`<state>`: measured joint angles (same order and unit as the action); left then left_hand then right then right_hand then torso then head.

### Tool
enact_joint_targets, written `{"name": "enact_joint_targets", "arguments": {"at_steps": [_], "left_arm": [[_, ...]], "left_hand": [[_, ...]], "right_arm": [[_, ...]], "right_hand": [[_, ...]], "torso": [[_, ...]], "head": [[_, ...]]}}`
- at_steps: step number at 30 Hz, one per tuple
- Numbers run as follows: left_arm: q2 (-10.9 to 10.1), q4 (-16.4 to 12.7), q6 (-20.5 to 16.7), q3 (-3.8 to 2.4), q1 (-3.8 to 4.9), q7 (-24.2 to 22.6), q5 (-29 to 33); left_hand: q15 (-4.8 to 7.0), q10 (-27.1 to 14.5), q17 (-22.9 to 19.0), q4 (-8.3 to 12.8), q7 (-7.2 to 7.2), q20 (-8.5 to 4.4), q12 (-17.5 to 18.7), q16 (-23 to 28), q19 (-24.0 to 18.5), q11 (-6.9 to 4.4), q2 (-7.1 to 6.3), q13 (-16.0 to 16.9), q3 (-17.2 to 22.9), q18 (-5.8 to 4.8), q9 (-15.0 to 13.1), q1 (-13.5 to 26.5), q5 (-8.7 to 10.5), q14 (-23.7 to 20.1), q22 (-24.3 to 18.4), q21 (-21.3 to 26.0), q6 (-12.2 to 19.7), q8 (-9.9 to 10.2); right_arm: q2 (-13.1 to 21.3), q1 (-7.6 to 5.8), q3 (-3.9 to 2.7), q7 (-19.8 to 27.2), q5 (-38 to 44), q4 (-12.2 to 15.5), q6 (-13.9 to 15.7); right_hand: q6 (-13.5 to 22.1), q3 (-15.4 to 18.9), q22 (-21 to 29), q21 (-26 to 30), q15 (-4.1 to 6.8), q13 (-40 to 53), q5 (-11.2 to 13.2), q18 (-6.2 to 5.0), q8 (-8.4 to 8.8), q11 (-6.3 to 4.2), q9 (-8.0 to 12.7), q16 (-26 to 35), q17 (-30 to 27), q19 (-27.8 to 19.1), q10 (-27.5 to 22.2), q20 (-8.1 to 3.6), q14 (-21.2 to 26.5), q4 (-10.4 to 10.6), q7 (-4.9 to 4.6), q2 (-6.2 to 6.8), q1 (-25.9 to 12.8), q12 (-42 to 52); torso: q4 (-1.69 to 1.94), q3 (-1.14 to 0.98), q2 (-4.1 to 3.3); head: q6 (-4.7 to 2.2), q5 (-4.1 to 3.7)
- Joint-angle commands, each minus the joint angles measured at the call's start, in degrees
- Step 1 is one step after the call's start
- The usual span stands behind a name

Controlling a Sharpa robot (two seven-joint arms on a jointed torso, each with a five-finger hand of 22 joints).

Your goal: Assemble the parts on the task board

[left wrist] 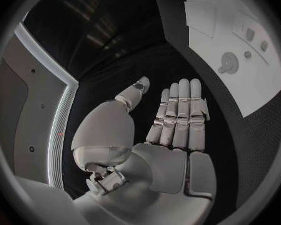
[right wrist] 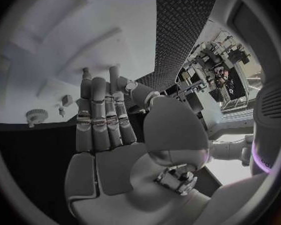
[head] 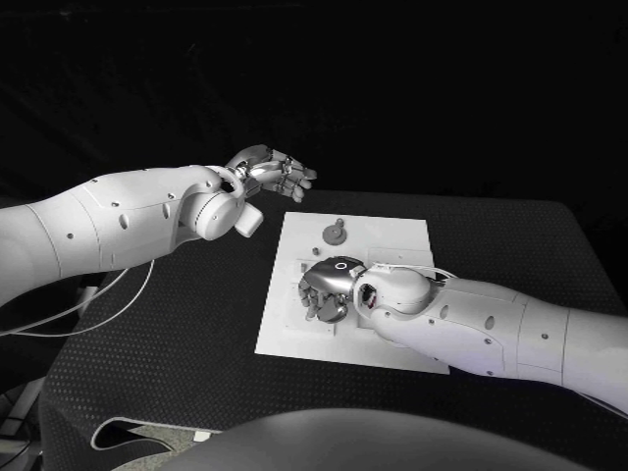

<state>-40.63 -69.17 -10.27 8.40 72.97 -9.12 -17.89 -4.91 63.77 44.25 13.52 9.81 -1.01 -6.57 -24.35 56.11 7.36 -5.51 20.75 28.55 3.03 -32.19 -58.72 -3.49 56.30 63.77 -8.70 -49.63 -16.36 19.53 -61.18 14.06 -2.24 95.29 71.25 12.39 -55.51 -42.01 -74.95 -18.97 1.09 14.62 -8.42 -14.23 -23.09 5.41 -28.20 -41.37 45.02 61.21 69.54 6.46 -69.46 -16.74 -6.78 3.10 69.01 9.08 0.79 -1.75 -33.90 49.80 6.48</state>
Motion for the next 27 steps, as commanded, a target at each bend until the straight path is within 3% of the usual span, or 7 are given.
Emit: {"name": "enact_joint_targets", "arguments": {"at_steps": [1,27], "left_arm": [[0.13,-0.04,0.68,-0.06,0.08,-0.71,0.33],[0.24,0.03,0.76,-0.06,0.08,-0.65,0.33]], "left_hand": [[0.12,-0.34,0.10,-0.07,0.06,0.07,-0.33,0.28,0.25,-0.01,0.21,0.07,-0.30,0.58,-0.08,0.29,0.11,0.36,0.09,0.31,-0.27,-0.20],[0.11,-0.40,0.22,0.02,0.07,0.09,-0.35,0.43,0.26,0.01,0.32,0.15,-0.45,0.58,-0.07,0.30,0.10,0.37,0.11,0.41,-0.24,-0.19]], "right_arm": [[-0.28,0.15,0.01,0.44,1.01,-0.17,-0.89],[-1.03,0.77,0.01,0.30,1.59,-0.60,-2.12]], "right_hand": [[-0.21,-0.27,-1.41,-0.22,0.82,2.96,-0.07,-0.77,0.02,-1.22,-0.09,-0.35,0.05,-0.07,1.48,-0.17,-0.40,-0.03,-0.23,-0.69,0.13,1.13],[-0.20,-0.27,-1.41,-0.36,0.82,3.10,-0.07,-0.77,0.06,-1.23,-0.23,-0.47,0.06,-0.17,1.48,-0.18,-0.34,-0.05,-0.23,-0.73,0.06,1.08]], "torso": [[0.00,-0.01,0.00],[-0.01,0.01,0.01]], "head": [[0.08,-0.01],[0.20,-0.17]]}}
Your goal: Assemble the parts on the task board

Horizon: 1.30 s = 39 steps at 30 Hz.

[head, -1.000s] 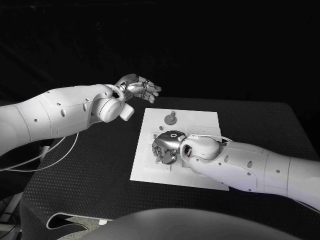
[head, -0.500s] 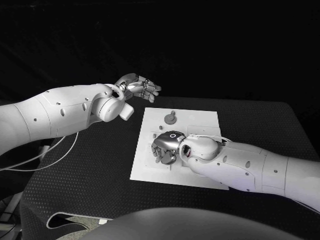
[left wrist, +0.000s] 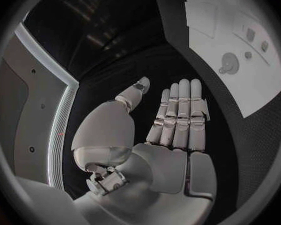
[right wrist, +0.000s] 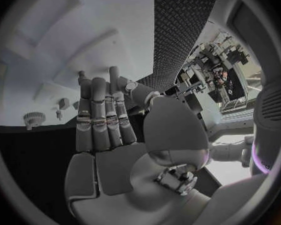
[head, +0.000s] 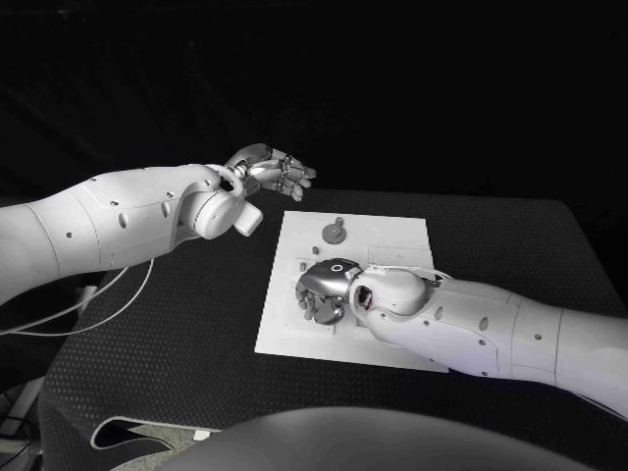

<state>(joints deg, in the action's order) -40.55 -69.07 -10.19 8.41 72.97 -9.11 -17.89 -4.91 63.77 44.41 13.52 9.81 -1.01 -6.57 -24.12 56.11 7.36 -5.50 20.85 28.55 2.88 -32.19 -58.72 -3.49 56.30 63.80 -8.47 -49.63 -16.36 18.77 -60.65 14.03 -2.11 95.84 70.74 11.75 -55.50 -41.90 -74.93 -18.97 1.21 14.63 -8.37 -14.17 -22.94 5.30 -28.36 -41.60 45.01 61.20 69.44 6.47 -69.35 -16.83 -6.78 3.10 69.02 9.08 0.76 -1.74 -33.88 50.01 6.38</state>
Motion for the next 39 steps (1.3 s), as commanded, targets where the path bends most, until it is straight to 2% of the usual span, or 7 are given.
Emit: {"name": "enact_joint_targets", "arguments": {"at_steps": [1,7,18,31,39], "left_arm": [[0.18,-0.08,0.71,-0.06,0.08,-0.68,0.33],[0.18,-0.16,0.78,-0.06,0.08,-0.65,0.33],[0.17,-0.20,0.78,-0.06,0.08,-0.63,0.33],[0.04,-0.18,1.08,-0.06,0.08,-0.48,0.33],[0.01,-0.24,1.10,-0.06,0.08,-0.46,0.33]], "left_hand": [[0.11,-0.40,0.07,0.03,0.07,0.09,-0.35,0.20,0.26,0.01,0.32,0.06,-0.45,0.73,-0.07,0.30,0.10,0.37,0.09,0.19,-0.24,-0.18],[0.10,-0.41,0.10,0.05,0.07,0.09,-0.36,0.24,0.26,0.01,0.34,0.07,-0.48,0.73,-0.07,0.30,0.10,0.37,0.09,0.22,-0.24,-0.18],[0.10,-0.42,0.15,0.08,0.07,0.10,-0.37,0.29,0.27,0.01,0.37,0.10,-0.51,0.73,-0.07,0.29,0.10,0.39,0.10,0.25,-0.24,-0.18],[0.09,-0.45,0.20,0.09,0.07,0.11,-0.38,0.36,0.27,0.01,0.39,0.13,-0.58,0.72,-0.07,0.32,0.11,0.39,0.11,0.30,-0.25,-0.18],[0.09,-0.47,0.23,0.10,0.07,0.11,-0.38,0.39,0.26,0.01,0.41,0.15,-0.60,0.72,-0.07,0.33,0.11,0.38,0.11,0.32,-0.24,-0.18]], "right_arm": [[-0.33,0.31,0.05,0.14,1.08,-0.13,-1.55],[-0.72,0.57,0.05,-0.39,1.80,-0.65,-1.46],[-1.17,0.73,0.05,-0.94,3.84,-0.92,-3.89],[-1.02,0.75,0.05,-2.14,5.98,-0.81,-0.51],[-1.14,0.79,0.05,-1.74,6.23,-0.49,-1.36]], "right_hand": [[-0.20,-0.38,-1.43,-0.37,0.70,3.10,-0.12,-0.82,-0.09,-1.12,-0.07,-0.24,0.06,-0.17,1.58,-0.18,-0.44,0.04,-0.23,-0.74,0.05,1.07],[-0.18,-0.39,-1.43,-0.39,0.69,3.13,-0.12,-0.83,-0.06,-1.11,-0.10,-0.26,0.06,-0.22,1.55,-0.18,-0.40,0.04,-0.23,-0.74,0.04,1.04],[-0.10,-0.42,-1.42,-0.43,0.66,3.19,-0.13,-0.83,0.01,-1.08,-0.17,-0.29,0.05,-0.38,1.45,-0.16,-0.27,0.02,-0.25,-0.69,0.04,0.95],[-0.27,-0.45,-1.46,-0.69,0.72,3.37,-0.12,-0.82,-0.02,-1.14,-0.33,-0.52,0.10,-0.37,1.61,-0.21,-0.28,0.01,-0.17,-0.53,0.23,0.99],[-0.34,-0.47,-1.46,-0.80,0.75,3.45,-0.12,-0.82,-0.02,-1.17,-0.40,-0.60,0.12,-0.36,1.68,-0.23,-0.28,0.01,-0.14,-0.45,0.29,1.00]], "torso": [[0.02,0.00,0.00],[0.03,-0.01,0.00],[0.01,-0.01,0.00],[0.02,-0.03,0.01],[0.01,0.00,0.00]], "head": [[-0.01,-0.07],[-0.01,-0.03],[-0.01,-0.13],[-0.01,-0.14],[-0.01,-0.09]]}}
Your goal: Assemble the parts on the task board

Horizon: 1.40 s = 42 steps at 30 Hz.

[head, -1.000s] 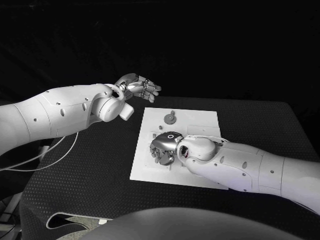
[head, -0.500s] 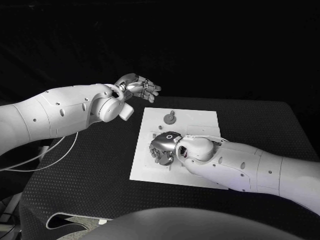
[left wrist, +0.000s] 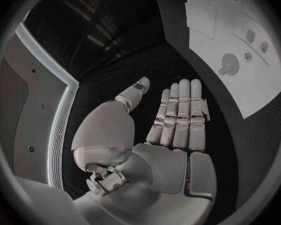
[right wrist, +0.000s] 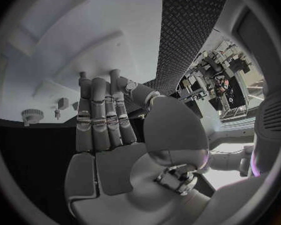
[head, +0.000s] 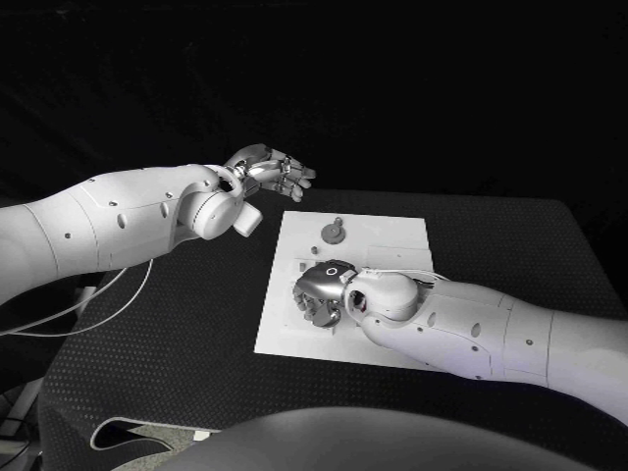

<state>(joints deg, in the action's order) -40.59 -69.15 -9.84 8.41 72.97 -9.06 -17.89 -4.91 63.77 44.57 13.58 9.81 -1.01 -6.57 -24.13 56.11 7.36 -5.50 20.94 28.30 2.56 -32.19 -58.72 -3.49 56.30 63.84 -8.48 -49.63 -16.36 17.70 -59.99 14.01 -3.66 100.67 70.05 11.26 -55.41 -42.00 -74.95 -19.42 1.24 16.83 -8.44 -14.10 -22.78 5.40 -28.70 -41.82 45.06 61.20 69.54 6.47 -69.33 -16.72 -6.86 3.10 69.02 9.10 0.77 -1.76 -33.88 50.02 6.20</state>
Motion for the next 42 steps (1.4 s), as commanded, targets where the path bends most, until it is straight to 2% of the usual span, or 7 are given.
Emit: {"name": "enact_joint_targets", "arguments": {"at_steps": [1,7,16,24,36,39,42], "left_arm": [[0.04,-0.16,0.76,-0.06,0.08,-0.51,0.33],[-0.01,-0.21,0.71,-0.06,0.08,-0.47,0.33],[-0.10,-0.24,0.77,-0.06,0.08,-0.42,0.33],[-0.06,-0.18,0.97,-0.06,0.08,-0.34,0.33],[-0.19,-0.10,0.99,-0.06,0.08,-0.30,0.33],[-0.28,-0.05,0.97,-0.05,0.08,-0.30,0.33],[-0.30,0.03,1.02,-0.05,0.08,-0.30,0.33]], "left_hand": [[0.08,-0.47,0.07,0.04,0.07,0.11,-0.38,0.40,0.26,0.01,0.41,0.06,-0.36,1.04,-0.07,0.34,0.11,0.38,0.07,0.33,-0.24,-0.17],[0.08,-0.48,0.10,0.04,0.07,0.12,-0.39,0.43,0.27,0.02,0.42,0.07,-0.37,1.04,-0.07,0.35,0.11,0.38,0.08,0.35,-0.23,-0.17],[0.08,-0.49,0.13,0.05,0.08,0.12,-0.39,0.47,0.27,0.02,0.43,0.09,-0.40,1.04,-0.06,0.36,0.11,0.39,0.08,0.37,-0.23,-0.17],[0.07,-0.52,0.15,0.05,0.08,0.13,-0.38,0.50,0.26,0.03,0.41,0.10,-0.43,1.04,-0.06,0.39,0.11,0.39,0.09,0.40,-0.21,-0.15],[0.06,-0.55,0.19,0.05,0.09,0.13,-0.38,0.56,0.26,0.04,0.42,0.12,-0.46,1.04,-0.05,0.41,0.11,0.38,0.09,0.44,-0.19,-0.14],[0.06,-0.56,0.21,0.06,0.09,0.13,-0.38,0.58,0.26,0.04,0.42,0.13,-0.47,1.04,-0.05,0.40,0.11,0.38,0.09,0.45,-0.18,-0.14],[0.06,-0.57,0.21,0.06,0.09,0.13,-0.38,0.59,0.26,0.04,0.41,0.13,-0.47,1.04,-0.05,0.40,0.11,0.38,0.09,0.46,-0.18,-0.14]], "right_arm": [[-0.08,0.15,0.06,-0.11,1.27,0.29,-0.95],[-0.08,0.17,0.06,1.00,-0.98,0.50,-1.57],[-0.06,0.16,0.06,1.48,-3.01,0.15,-0.35],[0.12,0.16,0.06,1.61,-4.34,0.11,1.32],[1.83,0.13,0.06,1.46,-5.45,0.97,5.39],[2.61,0.10,0.06,1.72,-6.46,1.56,7.17],[3.96,-0.38,0.06,2.87,-8.43,3.01,9.84]], "right_hand": [[-0.43,-0.37,-1.43,-0.36,0.73,1.25,-0.06,-0.90,-0.18,-1.28,-0.06,-0.39,0.06,-0.36,1.58,-0.23,-0.30,-0.09,-0.06,-0.44,0.29,0.98],[0.24,-0.30,-1.36,-0.36,0.40,1.30,-0.05,-0.89,0.36,-0.94,-0.10,-0.33,-0.09,-1.03,0.79,-0.01,0.29,-0.05,-0.38,0.00,0.01,0.43],[5.22,4.17,-1.40,-0.72,-1.31,0.40,0.08,-0.89,3.75,0.94,0.93,-0.30,-0.59,-2.78,-3.78,0.68,2.19,0.27,-2.60,3.27,-3.84,-2.56],[8.68,5.92,-1.47,-1.31,-2.89,-1.00,-0.01,-0.70,5.73,2.66,1.97,-1.68,-0.15,-4.87,-7.98,1.20,4.76,0.43,-2.71,4.21,-3.39,-4.92],[9.46,6.25,-1.43,-1.99,-3.35,-1.74,-0.03,-0.66,5.98,3.09,2.34,-2.83,-0.15,-6.19,-9.00,1.59,6.44,0.91,-3.15,5.38,-3.47,-4.99],[10.01,6.23,-1.38,-2.10,-3.66,-2.13,-0.07,-0.60,6.18,3.39,2.53,-2.99,-0.41,-6.86,-9.85,1.78,7.25,1.87,-3.22,6.53,-4.04,-5.21],[11.24,5.93,-1.35,-1.59,-4.70,-3.41,-0.04,-0.23,6.53,4.50,2.84,-2.35,-1.42,-9.03,-12.85,2.21,9.61,4.20,-2.67,8.91,-5.23,-5.36]], "torso": [[-0.01,0.03,-0.01],[-0.02,0.02,0.03],[0.00,0.01,0.02],[-0.01,0.00,-0.01],[0.00,-0.02,0.02],[-0.03,-0.03,0.03],[-0.06,-0.02,0.03]], "head": [[-0.02,0.13],[-0.02,0.06],[-0.02,-0.05],[-0.02,-0.18],[-0.02,-0.40],[-0.02,-0.43],[-0.02,-0.48]]}}
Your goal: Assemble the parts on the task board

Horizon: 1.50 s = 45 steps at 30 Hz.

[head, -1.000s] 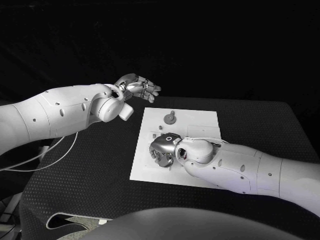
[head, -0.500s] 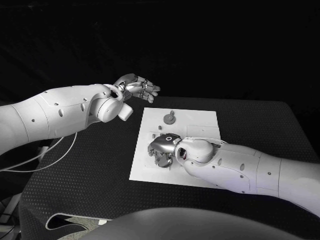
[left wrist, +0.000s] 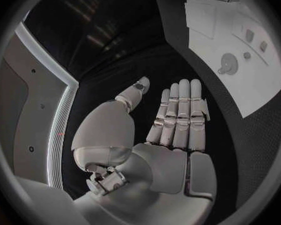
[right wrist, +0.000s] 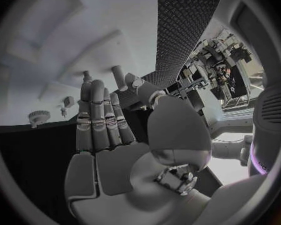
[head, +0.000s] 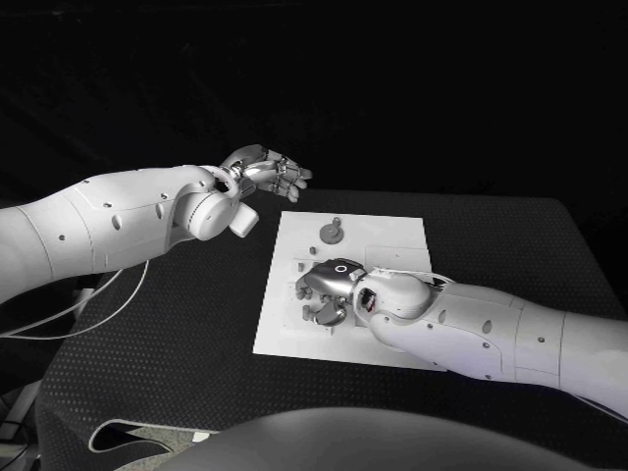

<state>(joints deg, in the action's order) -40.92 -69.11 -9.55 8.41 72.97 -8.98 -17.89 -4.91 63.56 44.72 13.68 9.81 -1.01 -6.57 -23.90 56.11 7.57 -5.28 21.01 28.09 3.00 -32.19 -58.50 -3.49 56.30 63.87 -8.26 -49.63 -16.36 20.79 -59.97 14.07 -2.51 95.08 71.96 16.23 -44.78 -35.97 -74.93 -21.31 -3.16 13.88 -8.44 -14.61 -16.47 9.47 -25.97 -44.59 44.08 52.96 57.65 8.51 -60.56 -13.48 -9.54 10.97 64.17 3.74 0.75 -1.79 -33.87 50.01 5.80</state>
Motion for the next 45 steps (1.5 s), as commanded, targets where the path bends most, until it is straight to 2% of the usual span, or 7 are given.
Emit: {"name": "enact_joint_targets", "arguments": {"at_steps": [1,10,16,24,29,38,45], "left_arm": [[-0.01,0.04,0.71,-0.05,0.08,-0.39,0.33],[-0.26,0.59,0.54,-0.04,0.08,-0.41,0.33],[-0.31,1.45,0.49,-0.04,0.07,-0.50,0.33],[-0.48,2.30,0.65,0.04,0.03,-0.47,0.33],[-0.33,2.58,0.82,0.13,-0.03,-0.45,0.33],[-0.28,2.65,1.24,0.37,-0.16,-0.33,0.33],[-0.47,2.41,1.36,0.44,-0.18,-0.27,0.33]], "left_hand": [[0.06,-0.35,0.07,-0.04,0.09,0.13,-0.38,0.37,0.26,-0.18,0.18,0.06,-0.26,0.61,-0.05,0.18,0.11,0.38,0.06,0.24,-0.18,-0.13],[0.06,-0.35,0.10,-0.04,0.09,0.14,-0.39,0.40,0.27,-0.18,0.17,0.07,-0.28,0.61,-0.05,0.19,0.11,0.39,0.07,0.26,-0.19,-0.14],[0.06,-0.34,0.12,-0.04,0.09,0.13,-0.41,0.41,0.27,-0.18,0.17,0.09,-0.29,0.61,-0.06,0.19,0.10,0.40,0.07,0.27,-0.21,-0.15],[0.07,-0.32,0.16,-0.06,0.08,0.13,-0.43,0.44,0.30,-0.19,0.20,0.11,-0.30,0.62,-0.06,0.21,0.10,0.43,0.09,0.28,-0.24,-0.16],[0.07,-0.30,0.18,-0.10,0.07,0.14,-0.44,0.45,0.33,-0.20,0.24,0.13,-0.31,0.62,-0.06,0.25,0.10,0.45,0.10,0.28,-0.26,-0.17],[0.07,-0.32,0.21,-0.14,0.07,0.14,-0.44,0.48,0.33,-0.20,0.26,0.14,-0.33,0.61,-0.06,0.30,0.11,0.46,0.10,0.30,-0.25,-0.16],[0.06,-0.34,0.24,-0.19,0.08,0.14,-0.44,0.51,0.33,-0.19,0.28,0.15,-0.35,0.61,-0.05,0.37,0.11,0.46,0.10,0.33,-0.24,-0.15]], "right_arm": [[1.37,-0.71,-0.01,2.27,-4.19,1.75,5.79],[7.48,-4.47,-1.27,8.52,-20.69,7.83,6.34],[12.49,-7.41,-1.87,7.39,-25.01,8.55,0.50],[18.55,-8.44,-1.85,2.11,-35.10,9.31,-6.69],[21.03,-8.45,-1.82,-1.53,-38.09,10.77,-9.44],[23.53,-8.51,-1.78,-14.81,-40.37,12.03,-17.34],[24.01,-8.49,-1.26,-19.48,-40.97,12.85,-21.73]], "right_hand": [[0.84,-0.10,-1.39,0.36,-0.42,-0.63,-0.02,0.35,0.27,0.52,0.16,0.50,-0.66,-1.18,-1.15,0.25,1.23,1.55,0.07,1.54,-0.74,0.09],[-0.20,3.53,-1.39,-0.96,1.29,0.64,0.09,-0.07,-1.22,-1.37,-0.24,-1.07,-2.00,-1.62,4.24,0.28,1.01,0.77,-1.76,-1.34,-1.28,3.68],[-1.78,6.01,-1.08,-4.54,4.73,22.04,-0.08,-0.37,-2.72,-5.65,-2.44,-8.95,-0.13,0.36,6.41,-0.60,-0.90,-2.48,-1.15,-4.73,-1.27,17.28],[-3.22,5.71,-1.53,-11.83,6.62,40.92,-0.05,-0.39,-3.17,-6.88,-5.50,-20.40,1.99,3.79,5.26,-2.74,-3.22,-0.12,0.57,-4.30,-3.94,26.72],[-2.91,5.99,-1.60,-19.85,5.87,55.50,0.02,-0.39,-2.55,-6.28,-7.51,-33.97,6.67,3.95,-5.58,-3.96,0.10,1.20,0.06,-4.19,-4.96,44.77],[-6.41,6.39,-1.25,-26.58,8.22,57.58,-0.01,-0.39,-4.51,-8.56,-11.17,-42.66,7.69,10.05,1.59,-8.00,-6.08,9.20,2.24,-6.74,-13.06,59.81],[-7.37,6.72,-1.19,-27.23,8.97,56.30,-0.01,-0.39,-4.87,-9.25,-13.29,-43.74,10.68,11.12,2.31,-9.27,-8.93,10.69,3.00,-7.73,-17.06,61.82]], "torso": [[-0.04,-0.01,0.03],[-0.18,-0.04,0.11],[-0.25,-0.08,0.15],[-0.81,-0.25,0.50],[-0.70,-0.25,0.48],[-0.67,-0.20,0.42],[-0.63,-0.14,0.38]], "head": [[-0.01,-0.12],[-0.85,-0.99],[-1.54,-1.68],[-2.07,-2.27],[-2.49,-3.11],[-2.68,-3.83],[-2.59,-4.20]]}}
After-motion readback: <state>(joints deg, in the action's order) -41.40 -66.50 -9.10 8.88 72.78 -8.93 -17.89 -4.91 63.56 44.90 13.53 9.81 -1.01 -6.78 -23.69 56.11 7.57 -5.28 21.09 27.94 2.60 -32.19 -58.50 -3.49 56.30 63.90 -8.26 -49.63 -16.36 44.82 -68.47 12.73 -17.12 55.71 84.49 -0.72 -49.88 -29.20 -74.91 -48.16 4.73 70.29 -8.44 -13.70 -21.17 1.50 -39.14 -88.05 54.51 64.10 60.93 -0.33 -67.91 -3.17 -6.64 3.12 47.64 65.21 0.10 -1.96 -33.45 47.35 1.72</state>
